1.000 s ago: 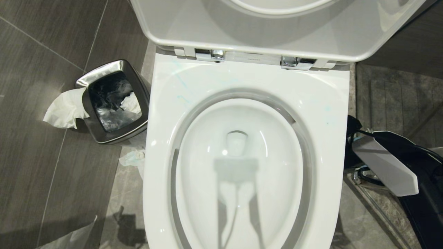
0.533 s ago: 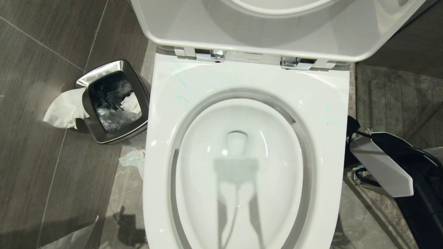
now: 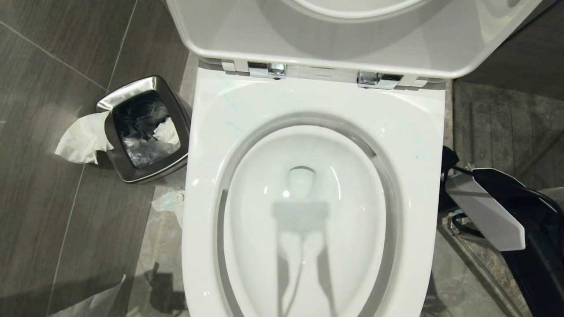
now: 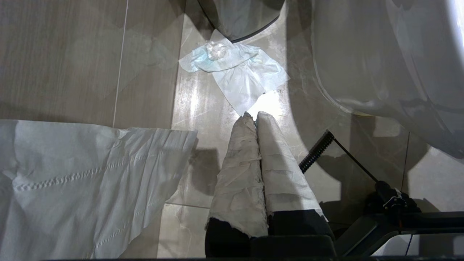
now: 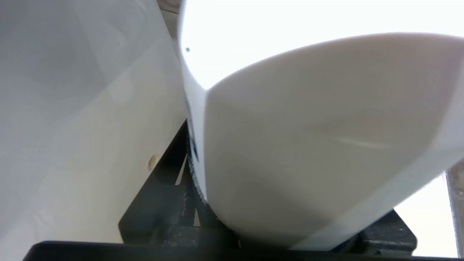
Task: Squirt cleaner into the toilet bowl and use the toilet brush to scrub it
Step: Pour in the cleaning agent
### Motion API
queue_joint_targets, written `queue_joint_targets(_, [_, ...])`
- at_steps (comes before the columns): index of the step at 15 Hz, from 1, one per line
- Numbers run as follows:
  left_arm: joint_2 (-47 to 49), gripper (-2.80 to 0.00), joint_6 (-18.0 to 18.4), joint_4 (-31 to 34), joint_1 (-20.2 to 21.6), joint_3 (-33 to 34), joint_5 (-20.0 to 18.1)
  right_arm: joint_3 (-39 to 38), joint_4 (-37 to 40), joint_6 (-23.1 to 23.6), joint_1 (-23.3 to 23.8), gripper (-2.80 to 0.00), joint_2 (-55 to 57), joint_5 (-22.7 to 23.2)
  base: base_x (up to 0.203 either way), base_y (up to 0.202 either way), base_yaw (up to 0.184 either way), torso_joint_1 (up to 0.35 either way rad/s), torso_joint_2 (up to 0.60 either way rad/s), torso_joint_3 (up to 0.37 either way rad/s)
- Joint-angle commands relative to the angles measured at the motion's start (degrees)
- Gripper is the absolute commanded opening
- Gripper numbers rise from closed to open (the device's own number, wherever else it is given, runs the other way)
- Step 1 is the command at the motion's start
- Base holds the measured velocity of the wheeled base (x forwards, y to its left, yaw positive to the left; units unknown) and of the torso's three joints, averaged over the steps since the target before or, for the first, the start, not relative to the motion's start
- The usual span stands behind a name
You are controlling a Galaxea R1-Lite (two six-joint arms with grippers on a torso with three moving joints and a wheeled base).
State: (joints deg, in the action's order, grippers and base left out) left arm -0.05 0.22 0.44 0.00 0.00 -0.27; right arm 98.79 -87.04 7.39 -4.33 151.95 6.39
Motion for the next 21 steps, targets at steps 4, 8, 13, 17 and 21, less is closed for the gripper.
queue_joint_targets(4, [0.0, -2.8, 0.0, 0.0, 0.0, 0.1, 0.0, -1.5, -0.6, 0.1, 0.7, -2.8, -3.2, -0.2, 0.0, 0.0, 0.0, 0.0, 0.0, 0.0])
queue_joint_targets(8, [0.0, -2.8, 0.0, 0.0, 0.0, 0.2, 0.0, -7.9, -0.6, 0.1, 2.0, -2.8, -8.9, -0.3, 0.0, 0.0, 0.0, 0.0, 0.0, 0.0])
queue_joint_targets(13, [0.0, -2.8, 0.0, 0.0, 0.0, 0.2, 0.0, -22.3, -0.6, 0.1, 2.6, -2.8, -20.3, -0.5, 0.0, 0.0, 0.0, 0.0, 0.0, 0.0])
queue_joint_targets(17, [0.0, -2.8, 0.0, 0.0, 0.0, 0.1, 0.0, -36.4, -0.6, 0.6, 2.7, -2.8, -31.3, -1.1, 0.0, 0.0, 0.0, 0.0, 0.0, 0.0])
queue_joint_targets(21, [0.0, -2.8, 0.0, 0.0, 0.0, 0.2, 0.0, -50.5, -0.6, 0.9, 3.0, -2.8, -43.7, -1.5, 0.0, 0.0, 0.0, 0.0, 0.0, 0.0])
